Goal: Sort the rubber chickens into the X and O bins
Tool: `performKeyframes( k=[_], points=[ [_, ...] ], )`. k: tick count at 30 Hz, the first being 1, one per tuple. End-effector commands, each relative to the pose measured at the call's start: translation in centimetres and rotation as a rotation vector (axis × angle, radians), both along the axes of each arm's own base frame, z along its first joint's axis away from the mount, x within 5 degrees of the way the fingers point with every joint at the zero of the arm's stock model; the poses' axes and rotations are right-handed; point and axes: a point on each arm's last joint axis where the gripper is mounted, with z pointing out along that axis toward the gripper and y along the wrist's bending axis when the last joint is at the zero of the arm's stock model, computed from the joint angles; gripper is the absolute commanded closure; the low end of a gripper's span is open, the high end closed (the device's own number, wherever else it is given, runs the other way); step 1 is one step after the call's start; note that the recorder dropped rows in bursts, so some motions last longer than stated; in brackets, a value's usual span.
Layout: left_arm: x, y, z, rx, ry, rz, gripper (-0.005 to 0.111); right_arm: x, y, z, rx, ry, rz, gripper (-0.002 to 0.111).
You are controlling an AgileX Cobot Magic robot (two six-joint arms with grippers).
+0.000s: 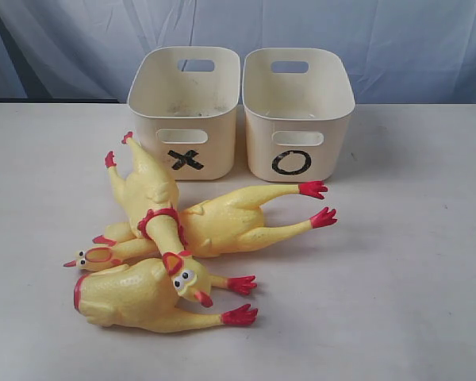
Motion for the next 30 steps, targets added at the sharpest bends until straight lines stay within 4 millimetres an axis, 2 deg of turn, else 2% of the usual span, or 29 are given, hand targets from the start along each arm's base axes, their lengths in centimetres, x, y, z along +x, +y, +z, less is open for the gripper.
performKeyframes(
  k=[1, 9, 23, 27, 30],
  points=[
    [0.0, 0.0, -0.1, 0.001, 0.0, 0.002, 0.106, -0.1, 0.1, 0.2, 0.14, 0.006, 0.006, 0.109],
    [0.0, 0.0, -0.1, 0.001, 0.0, 0.002, 0.106, 0.0, -0.1, 0.5, 0.148, -0.035, -0.015, 0.109],
    [0.0, 0.0, -0.1, 0.001, 0.0, 0.002, 0.106, -0.1, 0.1, 0.4, 0.207, 0.008, 0.009, 0.109],
    [0.0, 0.0, -0.1, 0.001, 0.0, 0.002, 0.106, -0.6, 0.3, 2.7, 0.225, -0.029, 0.041, 0.109],
    [0.0, 0.0, -0.1, 0.001, 0.0, 0.002, 0.106, -1.3, 0.3, 5.6, 0.222, -0.102, 0.062, 0.109]
  ],
)
